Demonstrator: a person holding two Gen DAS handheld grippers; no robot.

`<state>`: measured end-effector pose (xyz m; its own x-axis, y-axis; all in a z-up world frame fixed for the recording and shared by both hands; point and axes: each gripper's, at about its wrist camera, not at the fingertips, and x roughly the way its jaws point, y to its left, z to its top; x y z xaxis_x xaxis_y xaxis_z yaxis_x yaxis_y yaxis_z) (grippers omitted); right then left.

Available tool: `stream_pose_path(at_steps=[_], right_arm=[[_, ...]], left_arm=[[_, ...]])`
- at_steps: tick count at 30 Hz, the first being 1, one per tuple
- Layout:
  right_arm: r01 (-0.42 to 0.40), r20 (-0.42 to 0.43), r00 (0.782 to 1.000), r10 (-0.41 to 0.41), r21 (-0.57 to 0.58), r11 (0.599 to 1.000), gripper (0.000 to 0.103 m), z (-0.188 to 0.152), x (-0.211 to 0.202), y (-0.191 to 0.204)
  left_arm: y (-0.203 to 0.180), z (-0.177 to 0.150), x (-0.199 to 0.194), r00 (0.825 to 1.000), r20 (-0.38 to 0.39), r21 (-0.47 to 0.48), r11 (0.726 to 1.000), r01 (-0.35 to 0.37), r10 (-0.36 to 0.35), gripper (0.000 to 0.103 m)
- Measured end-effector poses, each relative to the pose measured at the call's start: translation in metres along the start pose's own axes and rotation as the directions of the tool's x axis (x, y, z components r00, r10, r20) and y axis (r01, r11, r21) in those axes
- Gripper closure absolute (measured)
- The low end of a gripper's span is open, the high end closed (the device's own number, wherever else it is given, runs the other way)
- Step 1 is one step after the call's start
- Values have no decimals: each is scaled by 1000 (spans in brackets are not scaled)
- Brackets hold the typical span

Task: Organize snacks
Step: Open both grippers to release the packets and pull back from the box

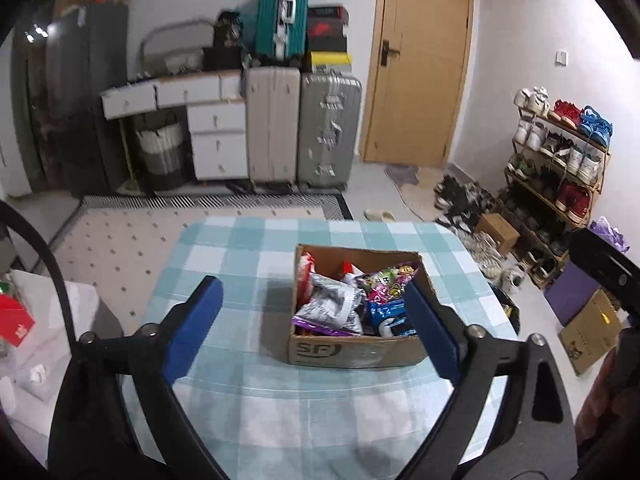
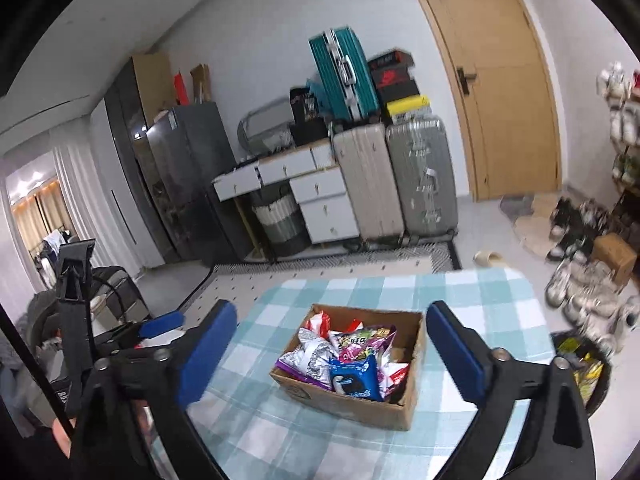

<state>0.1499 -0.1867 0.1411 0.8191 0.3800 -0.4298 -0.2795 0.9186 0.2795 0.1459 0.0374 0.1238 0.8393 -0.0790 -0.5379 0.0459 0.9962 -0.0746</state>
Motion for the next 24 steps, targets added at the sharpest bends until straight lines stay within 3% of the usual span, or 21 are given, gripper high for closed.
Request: stream_pose_path(at_steps=[1, 10, 14, 18, 24], right_arm=[[5, 9, 1000, -5, -20, 1000, 2, -3, -8, 4], [-42, 83, 995, 48, -76, 996, 1, -50, -63, 22], [-67, 159, 984, 83, -105, 992, 0, -86, -85, 21], [-40, 198, 979, 56, -85, 996, 0, -119, -90, 11], [30, 261, 965, 3, -123, 992, 0, -156, -93, 6]], left_arm=[[1, -5, -10, 1000, 22, -1, 1000, -12, 12, 0], [16, -59, -86, 987, 162, -45, 999, -1, 8, 0], [24, -86, -94, 985, 168, -35, 999, -22, 28, 0], [32, -111, -91, 987, 160, -59, 998, -8, 17, 0], [24, -139, -75, 964, 259, 1, 997, -71, 68, 0]])
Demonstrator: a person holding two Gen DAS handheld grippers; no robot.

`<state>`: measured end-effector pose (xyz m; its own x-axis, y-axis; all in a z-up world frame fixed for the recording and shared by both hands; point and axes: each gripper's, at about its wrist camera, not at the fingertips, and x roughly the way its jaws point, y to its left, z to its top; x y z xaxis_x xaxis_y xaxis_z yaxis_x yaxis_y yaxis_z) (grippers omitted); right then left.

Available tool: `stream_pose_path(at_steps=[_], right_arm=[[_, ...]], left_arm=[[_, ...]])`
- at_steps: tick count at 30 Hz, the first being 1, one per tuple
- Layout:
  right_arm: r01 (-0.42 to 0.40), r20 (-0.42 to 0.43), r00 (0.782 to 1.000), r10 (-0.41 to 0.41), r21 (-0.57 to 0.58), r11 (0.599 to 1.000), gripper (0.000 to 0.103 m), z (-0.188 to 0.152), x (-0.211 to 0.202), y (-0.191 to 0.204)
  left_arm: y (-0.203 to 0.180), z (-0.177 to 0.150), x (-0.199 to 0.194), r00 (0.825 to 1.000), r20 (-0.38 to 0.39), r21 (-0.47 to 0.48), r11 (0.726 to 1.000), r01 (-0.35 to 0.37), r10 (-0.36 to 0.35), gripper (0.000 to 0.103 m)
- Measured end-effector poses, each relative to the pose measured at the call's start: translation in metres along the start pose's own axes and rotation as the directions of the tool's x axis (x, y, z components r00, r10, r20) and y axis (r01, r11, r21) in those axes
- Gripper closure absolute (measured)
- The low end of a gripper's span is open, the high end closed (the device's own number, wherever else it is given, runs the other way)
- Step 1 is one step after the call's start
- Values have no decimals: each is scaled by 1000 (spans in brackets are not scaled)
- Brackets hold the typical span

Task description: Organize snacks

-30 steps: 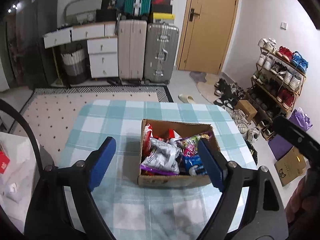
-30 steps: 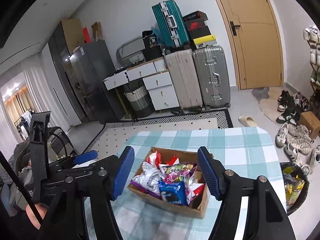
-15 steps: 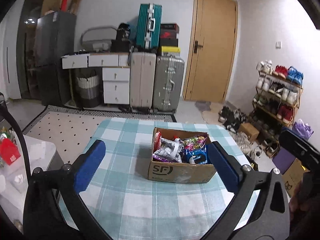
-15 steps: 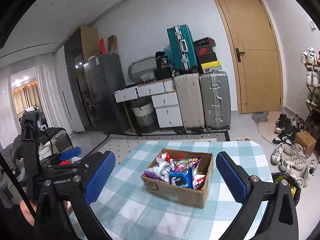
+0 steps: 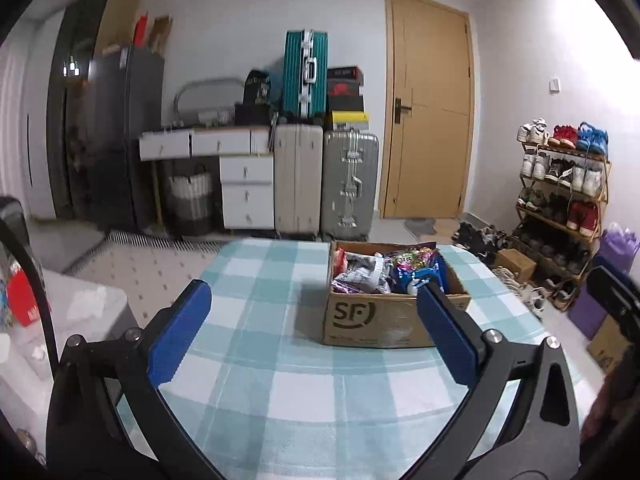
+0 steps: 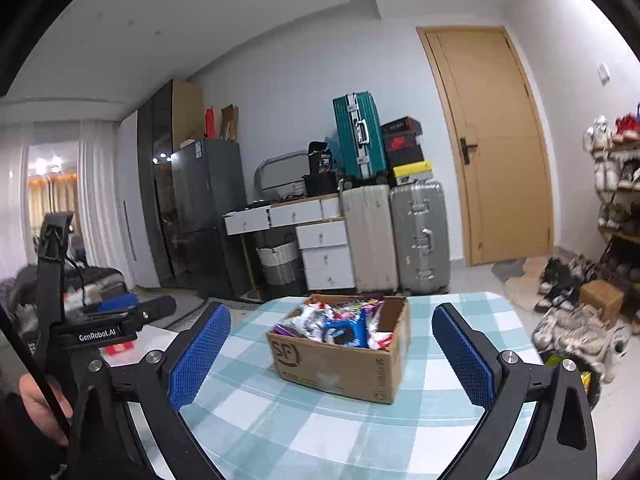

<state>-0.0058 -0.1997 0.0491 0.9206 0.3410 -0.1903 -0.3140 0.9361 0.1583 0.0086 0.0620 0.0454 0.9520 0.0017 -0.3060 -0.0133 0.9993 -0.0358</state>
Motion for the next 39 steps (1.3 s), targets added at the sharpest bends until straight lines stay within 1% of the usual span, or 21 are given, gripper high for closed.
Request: stream_pose_path(at_steps=[2, 3, 4, 5, 7, 8, 11, 13, 16, 18, 20, 24, 28, 31, 35, 39], right_arm=[[21, 7, 1000, -21, -18, 1000, 0, -10, 0, 2], [29, 2, 1000, -29, -28, 999, 0, -16, 1, 3], [37, -6, 999, -37, -39, 999, 0, -24, 1, 4], [43, -12, 999, -43, -43, 998, 0, -30, 2, 5], [28, -33, 999, -29, -27, 999, 0, -39, 6, 2], [9, -44, 999, -10, -14, 1000, 0, -44, 7, -1], [-1, -54, 999, 1, -3, 1000, 0, -53, 11, -5], [-1, -69, 998, 1, 7, 1000, 0, -55, 15, -7], [18, -89, 996, -14, 45, 999, 0, -58, 22, -9], [2, -78, 997, 2, 57, 998, 0, -57, 21, -11], [2, -80, 997, 2, 45, 999, 0, -57, 22, -10], [-4, -63, 998, 7, 43, 999, 0, -54, 17, -9], [-7, -69, 998, 11, 62, 998, 0, -56, 17, -12], [-13, -76, 997, 20, 88, 996, 0, -55, 17, -16], [-2, -66, 998, 8, 92, 996, 0, -56, 14, -19], [2, -67, 998, 5, 100, 995, 0, -56, 13, -22]], left_arm=[[-4, -15, 5, 1000, 14, 5, 1000, -8, 8, 0], [-5, -23, 8, 1000, 15, 3, 1000, -27, 27, 0], [-5, -30, 12, 999, 8, 4, 999, -35, 35, 0], [-6, -35, 18, 1000, -12, 9, 1000, -26, 26, 0], [-6, -40, 28, 999, -40, 18, 1000, -19, 20, 0], [-6, -42, 29, 999, -30, 29, 999, -16, 17, 0], [-6, -43, 28, 998, 21, 62, 996, -61, 60, 0], [-5, -46, 29, 997, 26, 60, 996, -72, 71, 0], [0, -44, 34, 998, 14, 34, 998, -59, 59, 0], [-2, -45, 36, 998, 7, 36, 998, -55, 55, 0], [-5, -45, 35, 998, 3, 49, 997, -67, 66, 0], [-2, -49, 35, 998, -12, 44, 997, -57, 58, 0], [7, -49, 33, 999, -16, 7, 999, -47, 47, 0], [10, -52, 34, 998, -30, -16, 998, -55, 54, 0], [8, -54, 35, 997, -38, 10, 997, -72, 72, 0], [8, -57, 37, 998, -48, 6, 999, -45, 45, 0]])
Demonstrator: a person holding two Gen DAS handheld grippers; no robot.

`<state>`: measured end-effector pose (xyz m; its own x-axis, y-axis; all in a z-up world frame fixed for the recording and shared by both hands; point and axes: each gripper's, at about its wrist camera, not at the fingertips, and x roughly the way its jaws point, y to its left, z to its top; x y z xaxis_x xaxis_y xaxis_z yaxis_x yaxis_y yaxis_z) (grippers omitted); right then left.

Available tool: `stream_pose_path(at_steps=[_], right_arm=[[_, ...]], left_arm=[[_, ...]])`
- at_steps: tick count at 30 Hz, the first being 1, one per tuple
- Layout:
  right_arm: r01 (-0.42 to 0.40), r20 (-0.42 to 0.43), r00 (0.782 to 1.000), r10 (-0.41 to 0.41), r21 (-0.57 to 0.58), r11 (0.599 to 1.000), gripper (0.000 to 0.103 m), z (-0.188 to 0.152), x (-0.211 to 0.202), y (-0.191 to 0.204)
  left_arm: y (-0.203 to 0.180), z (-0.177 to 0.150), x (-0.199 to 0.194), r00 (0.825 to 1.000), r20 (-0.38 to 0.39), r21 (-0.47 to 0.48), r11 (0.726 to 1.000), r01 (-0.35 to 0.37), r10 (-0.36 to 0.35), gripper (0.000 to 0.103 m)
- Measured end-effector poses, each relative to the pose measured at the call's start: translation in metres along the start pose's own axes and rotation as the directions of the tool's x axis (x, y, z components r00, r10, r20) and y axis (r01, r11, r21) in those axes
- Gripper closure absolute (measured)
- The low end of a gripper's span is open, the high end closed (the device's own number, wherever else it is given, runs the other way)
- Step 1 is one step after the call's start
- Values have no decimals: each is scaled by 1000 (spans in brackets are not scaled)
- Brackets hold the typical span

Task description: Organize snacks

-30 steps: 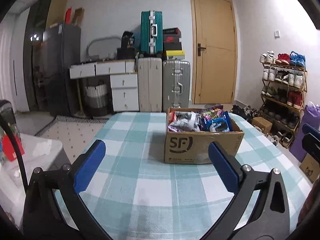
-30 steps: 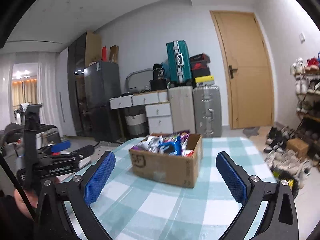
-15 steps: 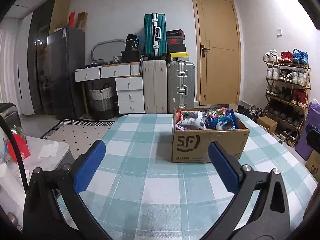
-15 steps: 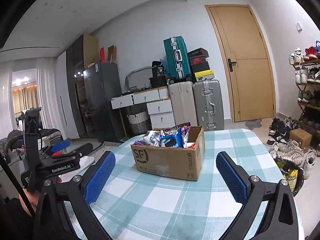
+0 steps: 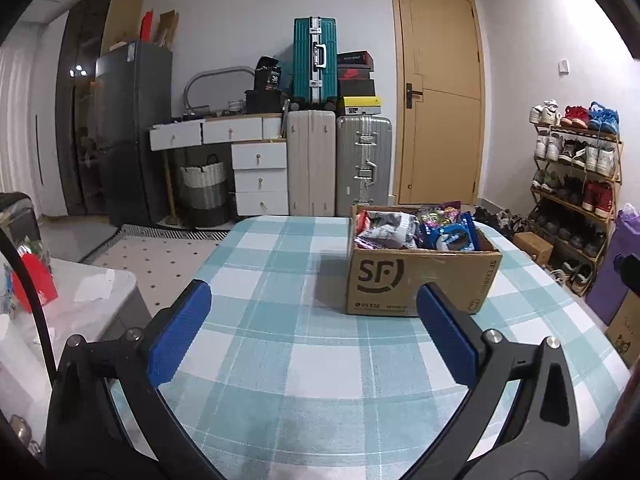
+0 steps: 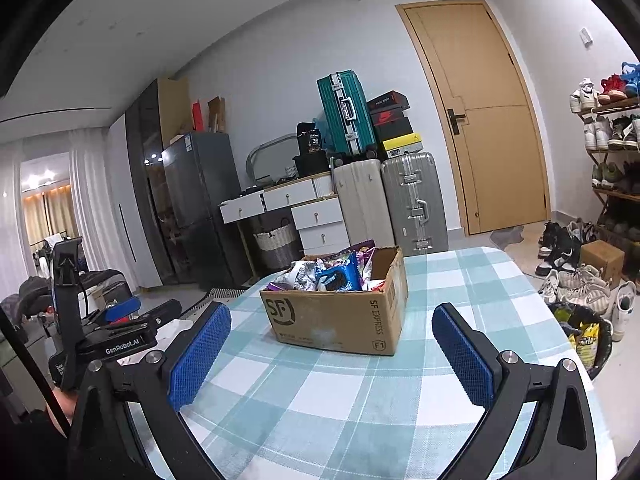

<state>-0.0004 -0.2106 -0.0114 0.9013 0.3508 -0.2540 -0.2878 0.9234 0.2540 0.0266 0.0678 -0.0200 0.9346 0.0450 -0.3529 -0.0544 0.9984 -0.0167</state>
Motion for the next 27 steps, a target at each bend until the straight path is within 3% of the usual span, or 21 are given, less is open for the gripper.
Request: stream_pose_path(at_steps=[9, 27], right_arm=[[4, -1, 1000, -4, 8, 1000, 0, -2, -4, -2], [-11, -13, 1000, 11, 19, 1000, 1, -2, -2, -1]], left_arm=[[8, 2, -4, 999, 32, -33, 999, -24, 25, 0], [5, 1, -1, 1000, 9, -22, 1000, -16, 17, 0]])
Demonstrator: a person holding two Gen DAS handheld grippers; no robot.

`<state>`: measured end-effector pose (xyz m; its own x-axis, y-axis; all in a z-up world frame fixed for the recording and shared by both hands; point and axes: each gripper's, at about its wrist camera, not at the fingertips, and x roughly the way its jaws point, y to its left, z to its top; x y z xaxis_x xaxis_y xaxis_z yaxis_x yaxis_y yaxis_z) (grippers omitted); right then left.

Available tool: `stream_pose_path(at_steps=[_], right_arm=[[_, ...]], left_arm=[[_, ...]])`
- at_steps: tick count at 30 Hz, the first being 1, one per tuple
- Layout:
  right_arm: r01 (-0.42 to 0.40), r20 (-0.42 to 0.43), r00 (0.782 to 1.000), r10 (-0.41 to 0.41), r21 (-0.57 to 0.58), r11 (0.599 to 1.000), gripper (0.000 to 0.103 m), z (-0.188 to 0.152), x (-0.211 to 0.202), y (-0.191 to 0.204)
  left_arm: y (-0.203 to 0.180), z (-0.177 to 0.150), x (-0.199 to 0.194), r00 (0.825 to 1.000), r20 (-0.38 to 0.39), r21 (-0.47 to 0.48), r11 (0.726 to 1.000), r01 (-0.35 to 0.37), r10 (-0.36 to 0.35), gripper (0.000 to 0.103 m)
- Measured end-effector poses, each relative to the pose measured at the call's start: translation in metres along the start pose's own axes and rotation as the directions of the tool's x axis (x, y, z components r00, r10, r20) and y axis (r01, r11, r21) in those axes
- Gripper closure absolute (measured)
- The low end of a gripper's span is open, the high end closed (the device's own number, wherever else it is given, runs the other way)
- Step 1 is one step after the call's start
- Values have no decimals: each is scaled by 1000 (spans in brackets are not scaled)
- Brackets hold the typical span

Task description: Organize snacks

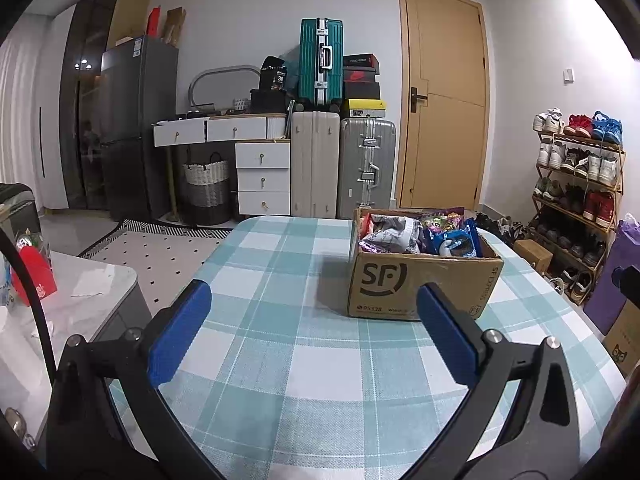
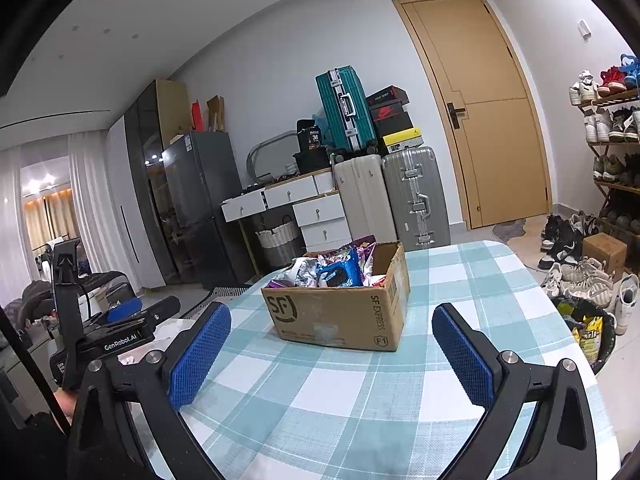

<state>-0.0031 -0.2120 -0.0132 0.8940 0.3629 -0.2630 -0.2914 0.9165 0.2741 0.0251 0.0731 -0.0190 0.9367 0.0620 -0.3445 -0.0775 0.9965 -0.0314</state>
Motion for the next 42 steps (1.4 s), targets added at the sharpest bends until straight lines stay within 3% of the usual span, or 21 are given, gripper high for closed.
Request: stream_pose_path(at_steps=[25, 33, 39, 42], right_arm=[[7, 8, 1000, -7, 12, 1000, 0, -3, -3, 1], [-1, 12, 1000, 1, 12, 1000, 1, -3, -6, 3], [-1, 16, 1000, 1, 15, 1000, 0, -3, -7, 3], [0, 16, 1000, 0, 16, 1000, 0, -3, -7, 3]], left_arm=[[0, 0, -2, 1000, 1, -16, 1000, 7, -6, 0], [-7, 3, -2, 997, -1, 25, 997, -73, 73, 0], [2, 5, -10, 999, 38, -30, 999, -34, 35, 0], [3, 4, -3, 999, 6, -31, 999, -41, 42, 0]])
